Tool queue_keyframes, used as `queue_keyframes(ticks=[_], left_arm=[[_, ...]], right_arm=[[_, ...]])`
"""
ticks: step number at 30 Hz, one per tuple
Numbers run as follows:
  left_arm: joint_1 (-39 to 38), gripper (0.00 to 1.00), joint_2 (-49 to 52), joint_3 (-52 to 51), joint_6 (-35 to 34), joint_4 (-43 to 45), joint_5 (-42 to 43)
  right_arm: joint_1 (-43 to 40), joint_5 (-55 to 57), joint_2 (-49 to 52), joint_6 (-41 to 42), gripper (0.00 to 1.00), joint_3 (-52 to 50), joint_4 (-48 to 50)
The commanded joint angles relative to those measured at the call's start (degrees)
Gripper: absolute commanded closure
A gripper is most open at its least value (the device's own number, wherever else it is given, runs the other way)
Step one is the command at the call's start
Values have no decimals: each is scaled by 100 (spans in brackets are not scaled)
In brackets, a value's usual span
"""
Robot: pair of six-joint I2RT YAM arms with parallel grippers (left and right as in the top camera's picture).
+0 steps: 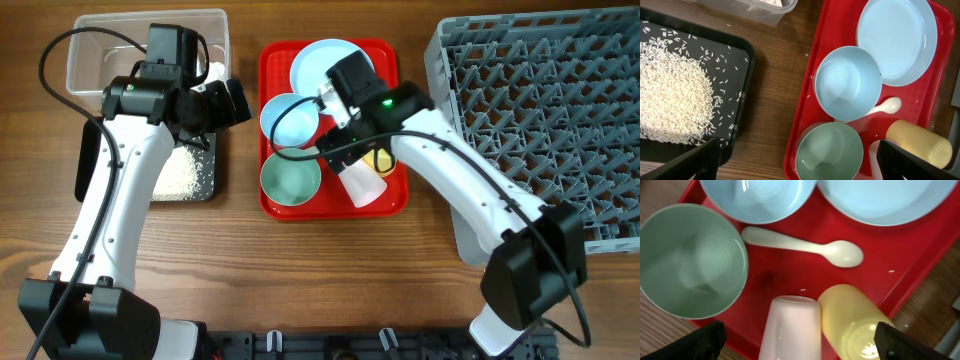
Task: Sort waste into correct bins and load items into the dishwasher rack
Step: 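Grasp the pink cup on the red tray with the right gripper, then place the pink cup upside down in the rack's lower right area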
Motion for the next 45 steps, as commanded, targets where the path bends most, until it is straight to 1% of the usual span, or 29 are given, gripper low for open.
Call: queue_keyframes(ticks=[1,5,7,11,13,14,21,25,32,35,37,39,40,42,45], left_arm=[[26,0,-37,52,-74,2,46],[26,0,-37,52,-70,-20,-83],[192,0,-37,52,-81,35,-142],[1198,0,-37,52,-422,-2,-63],[1617,0,-37,52,-420,-57,162],[1703,0,-37,52,-420,-92,203],[1703,0,-37,52,-420,-238,208],[1703,0,-37,52,-420,-238,249],[1703,0,-37,52,-417,-238,245],[1703,0,-37,52,-417,-238,245],[1703,0,-37,52,-417,-236,245],[1703,0,-37,52,-417,-236,245],[1703,0,-37,52,-417,-236,245],[1703,0,-37,52,-417,-236,245],[1703,0,-37,52,-417,-236,245]], right_arm=[[92,151,302,-138,3,131,11],[96,35,411,-133,2,116,-9],[96,-68,435,-131,2,85,-28],[96,-197,503,-63,2,85,-129],[96,-197,601,-61,2,33,-181],[96,-201,625,-42,2,0,-173],[96,-549,1003,-144,3,-9,-332],[96,-562,1082,-151,2,-13,-409],[96,-562,1373,-151,7,-37,-503],[94,-398,1394,-155,8,-138,-542],[94,-361,1394,-155,11,-199,-645],[90,-334,1394,-160,17,-201,-817],[90,-319,1394,-160,21,-203,-892],[90,-321,1394,-164,34,-203,-979],[90,-321,1394,-151,44,-201,-859]])
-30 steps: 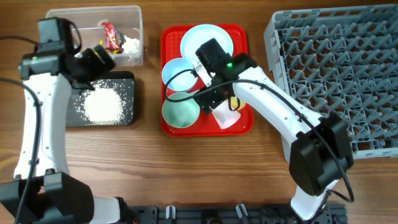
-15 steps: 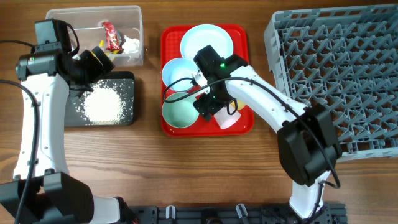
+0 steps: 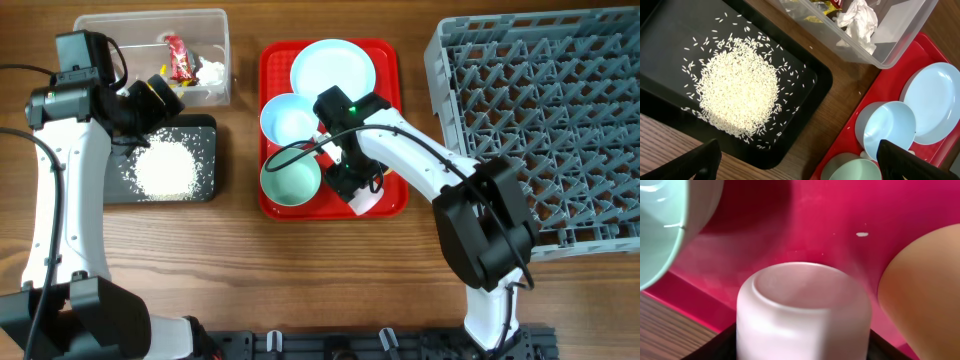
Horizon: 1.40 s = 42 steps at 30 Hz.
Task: Sort waste into correct bins and load items into the dishwasher rack
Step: 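Place the pink cup upside down in the rack's lower right area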
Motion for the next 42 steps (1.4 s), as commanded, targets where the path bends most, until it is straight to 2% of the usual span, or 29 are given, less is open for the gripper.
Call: queue_keyframes(ticks=[1,6,12,17,20,27,30,33,35,37,42], left_arm=[[-15,0,-37,52,-55,-4,92],[-15,0,-37,52,-55,-4,92],[-15,0,-37,52,-55,-4,92],[-15,0,-37,52,-55,-4,90],[-15,0,-37,52,-55,-4,90],[-15,0,-37,52,-55,-4,90],[-15,0,-37,52,-55,-4,90],[-15,0,-37,52,-55,-4,92],[-15,0,-37,52,-55,-4,90],[-15,0,-37,52,-55,-4,90],[-15,0,-37,52,-55,-4,90]], right_arm=[[7,22,96,15,45,-42,120],[7,20,39,313,52,129,328],[-15,111,-1266,673,53,144,988],[-136,1003,-2479,1167,57,144,1478],[-691,1016,-3038,1478,58,144,1646],[-2577,1451,-4225,1982,61,24,1073],[-3545,1545,-5045,2367,62,-1139,1397],[-4190,2229,-5930,2885,62,-2979,2752],[-4415,2614,-6067,3003,59,-3713,3355],[-4577,2874,-5989,3309,57,-3971,3427],[-5418,2918,-5777,3477,58,-4144,3449]])
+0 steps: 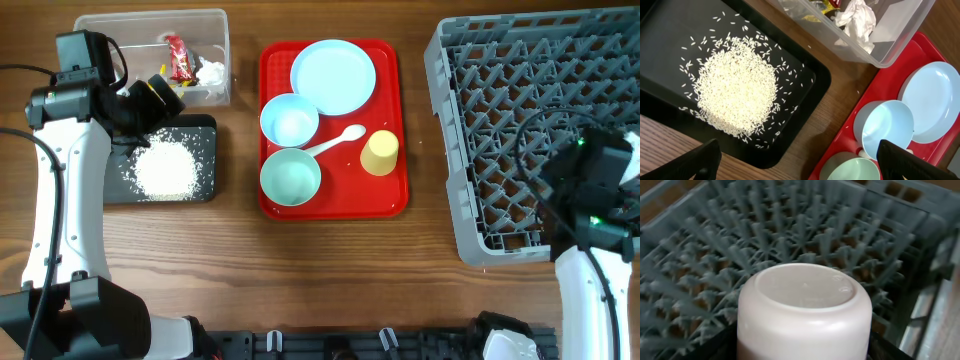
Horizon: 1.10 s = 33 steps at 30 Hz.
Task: Sort waste into correct bins and load items into the dishwasher rack
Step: 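Place the pink cup upside down in the rack's lower right area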
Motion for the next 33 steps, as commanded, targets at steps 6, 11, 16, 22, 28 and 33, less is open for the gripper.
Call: queue_keyframes(ticks=[6,11,16,22,28,33], left_arm=[[-15,0,-37,52,-52,-4,46],[-15,0,-37,52,-52,-4,46],[-15,0,-37,52,-52,-4,44],[-15,0,-37,52,-52,-4,44],[-15,0,-37,52,-52,-4,44],[-15,0,-37,52,-52,-4,44]], right_arm=[[-658,426,723,345,58,-48,-7],[-658,490,1419,485,59,-48,85],[-649,-542,1429,122,48,-46,-190],[-640,-1600,522,-240,21,-28,-758],[-640,-1967,-4,-483,8,-28,-1169],[-638,-2522,-24,-885,8,249,-1266]])
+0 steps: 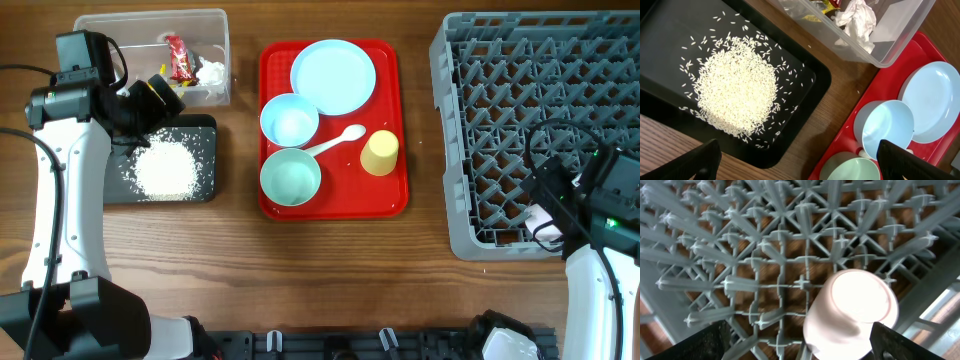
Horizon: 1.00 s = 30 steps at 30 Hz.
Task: Sort waste into correct bins and load items into the dishwasher rack
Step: 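Place the pink cup upside down in the rack's lower right area, then move the right gripper to the yellow cup and grasp it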
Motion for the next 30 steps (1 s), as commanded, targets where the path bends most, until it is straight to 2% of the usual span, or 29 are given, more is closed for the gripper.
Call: queue_keyframes(ticks=[1,5,9,12,16,20,22,27,30], left_arm=[[-15,0,-37,52,-52,-2,44],[-15,0,-37,52,-52,-2,44],[-15,0,-37,52,-52,-2,44],[-15,0,-37,52,-52,-2,44],[-15,0,-37,52,-52,-2,44],[-15,0,-37,52,-52,-2,46],[-15,0,-37,52,-52,-2,44],[-15,0,-37,52,-52,-2,44],[-15,0,-37,52,-52,-2,46]], right_arm=[[20,-466,-101,-330,8,358,-168],[20,-118,79,-122,16,518,-136],[20,-13,1005,297,16,518,-31],[20,-13,1021,289,15,518,48],[20,-267,1014,284,15,518,-407],[20,-1613,1014,-367,15,520,-741],[35,-1716,896,-697,15,616,-833],[621,-1827,581,-1117,16,2232,-1475],[2028,-1882,964,-1141,15,3322,-1556]])
